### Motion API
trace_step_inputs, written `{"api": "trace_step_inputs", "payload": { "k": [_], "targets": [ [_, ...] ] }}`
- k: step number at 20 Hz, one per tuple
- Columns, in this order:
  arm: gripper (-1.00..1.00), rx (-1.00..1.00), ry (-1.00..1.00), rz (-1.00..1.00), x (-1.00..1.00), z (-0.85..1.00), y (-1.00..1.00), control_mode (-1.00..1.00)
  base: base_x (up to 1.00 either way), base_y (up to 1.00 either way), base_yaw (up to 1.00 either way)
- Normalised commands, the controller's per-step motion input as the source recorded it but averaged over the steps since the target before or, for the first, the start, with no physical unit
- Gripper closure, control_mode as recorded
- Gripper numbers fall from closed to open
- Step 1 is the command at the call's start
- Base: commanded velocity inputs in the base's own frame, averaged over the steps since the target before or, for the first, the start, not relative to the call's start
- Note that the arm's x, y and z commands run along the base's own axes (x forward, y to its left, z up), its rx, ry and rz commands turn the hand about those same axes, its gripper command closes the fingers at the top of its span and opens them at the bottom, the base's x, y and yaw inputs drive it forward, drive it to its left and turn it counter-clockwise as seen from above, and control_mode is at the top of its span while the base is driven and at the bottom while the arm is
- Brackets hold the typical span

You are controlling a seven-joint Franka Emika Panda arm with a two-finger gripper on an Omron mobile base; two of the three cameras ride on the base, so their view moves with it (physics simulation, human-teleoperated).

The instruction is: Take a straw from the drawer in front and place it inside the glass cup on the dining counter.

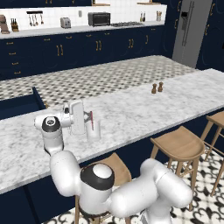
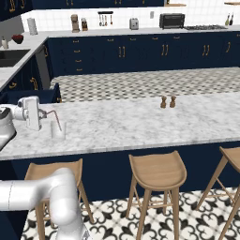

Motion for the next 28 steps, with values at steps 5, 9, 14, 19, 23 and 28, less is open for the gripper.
{"api": "trace_step_inputs", "payload": {
  "k": [5,9,14,19,23,28],
  "targets": [
    [1.00,0.01,0.01,0.00,-0.51,-0.04,0.09,-1.00,0.00,0.00,0.00],
    [-1.00,0.02,0.09,-0.08,-0.22,-0.13,-0.03,-1.00,0.00,0.00,0.00],
    [-1.00,0.03,0.10,-0.09,0.01,-0.14,-0.17,-1.00,0.00,0.00,0.00],
    [-1.00,0.09,0.01,-0.01,-0.12,0.10,0.01,-1.00,0.00,0.00,0.00],
    [-1.00,0.36,0.04,0.00,-0.28,0.50,0.01,-1.00,0.00,0.00,0.00],
    [-1.00,0.43,0.05,-0.01,-0.43,0.55,-0.01,-1.00,0.00,0.00,0.00]
  ]
}}
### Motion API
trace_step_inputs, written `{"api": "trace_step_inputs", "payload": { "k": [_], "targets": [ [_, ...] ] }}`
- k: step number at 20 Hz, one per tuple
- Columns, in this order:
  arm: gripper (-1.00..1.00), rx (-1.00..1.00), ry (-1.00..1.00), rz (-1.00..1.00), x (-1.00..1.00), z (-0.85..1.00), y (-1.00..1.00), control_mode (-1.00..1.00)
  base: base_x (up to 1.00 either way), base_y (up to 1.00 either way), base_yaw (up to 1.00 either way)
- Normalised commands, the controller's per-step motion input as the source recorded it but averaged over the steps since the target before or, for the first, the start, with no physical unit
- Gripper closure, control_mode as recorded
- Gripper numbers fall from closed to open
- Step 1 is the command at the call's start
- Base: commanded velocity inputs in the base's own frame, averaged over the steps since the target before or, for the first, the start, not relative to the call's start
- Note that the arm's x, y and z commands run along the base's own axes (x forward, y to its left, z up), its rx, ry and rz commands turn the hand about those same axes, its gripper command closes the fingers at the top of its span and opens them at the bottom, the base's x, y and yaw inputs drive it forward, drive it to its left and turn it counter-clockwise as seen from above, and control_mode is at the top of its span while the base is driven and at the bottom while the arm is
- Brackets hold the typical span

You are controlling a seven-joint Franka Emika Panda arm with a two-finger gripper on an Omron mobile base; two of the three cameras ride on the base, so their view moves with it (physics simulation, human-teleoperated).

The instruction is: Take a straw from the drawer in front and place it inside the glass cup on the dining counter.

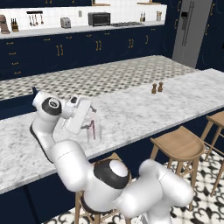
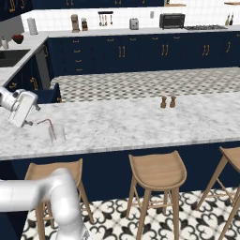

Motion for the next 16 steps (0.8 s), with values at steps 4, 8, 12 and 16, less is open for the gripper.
{"api": "trace_step_inputs", "payload": {
  "k": [4,8,12,16],
  "targets": [
    [-1.00,0.43,0.14,-0.05,-0.85,0.14,-0.10,-1.00,0.00,0.00,0.00],
    [-1.00,0.32,0.18,-0.06,-0.20,-0.09,-0.11,-1.00,0.00,0.00,0.00],
    [-1.00,0.34,-0.05,0.00,-0.93,0.37,-0.16,-1.00,0.00,0.00,0.00],
    [-1.00,0.25,-0.22,0.00,-1.00,0.40,-0.34,-1.00,0.00,0.00,0.00]
  ]
}}
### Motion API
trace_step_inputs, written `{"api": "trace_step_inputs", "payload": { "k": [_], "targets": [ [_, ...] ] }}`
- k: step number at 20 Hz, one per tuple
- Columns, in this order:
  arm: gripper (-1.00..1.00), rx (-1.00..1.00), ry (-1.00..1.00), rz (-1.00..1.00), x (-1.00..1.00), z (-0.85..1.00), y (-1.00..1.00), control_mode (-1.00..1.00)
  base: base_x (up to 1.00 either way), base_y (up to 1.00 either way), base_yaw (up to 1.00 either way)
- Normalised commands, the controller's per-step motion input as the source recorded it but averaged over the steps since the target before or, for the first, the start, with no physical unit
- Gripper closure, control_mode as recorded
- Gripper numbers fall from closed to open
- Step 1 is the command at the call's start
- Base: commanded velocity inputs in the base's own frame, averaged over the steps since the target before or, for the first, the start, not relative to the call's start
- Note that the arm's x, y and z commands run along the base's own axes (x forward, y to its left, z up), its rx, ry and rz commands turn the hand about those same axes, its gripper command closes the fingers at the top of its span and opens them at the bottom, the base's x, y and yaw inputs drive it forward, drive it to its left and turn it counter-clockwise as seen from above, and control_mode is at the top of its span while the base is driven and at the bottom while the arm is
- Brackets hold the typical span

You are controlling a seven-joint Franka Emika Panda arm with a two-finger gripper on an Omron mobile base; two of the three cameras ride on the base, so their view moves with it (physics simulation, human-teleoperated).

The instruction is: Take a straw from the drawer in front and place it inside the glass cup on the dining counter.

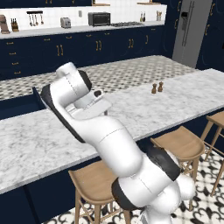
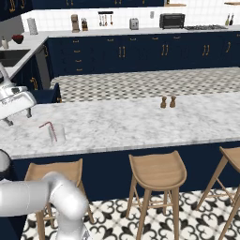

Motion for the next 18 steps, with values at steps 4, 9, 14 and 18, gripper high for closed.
{"api": "trace_step_inputs", "payload": {
  "k": [4,9,14,18],
  "targets": [
    [-1.00,0.19,-0.24,-0.03,-1.00,0.19,-0.56,-1.00,0.00,0.00,0.00],
    [-1.00,0.06,-0.23,-0.04,-0.87,0.00,-0.68,-1.00,0.00,0.00,0.00],
    [-1.00,0.00,-0.20,-0.01,-0.43,0.00,-0.70,-1.00,0.00,0.00,0.00],
    [-1.00,0.00,-0.12,-0.02,-0.08,0.00,-0.52,-1.00,0.00,0.00,0.00]
  ]
}}
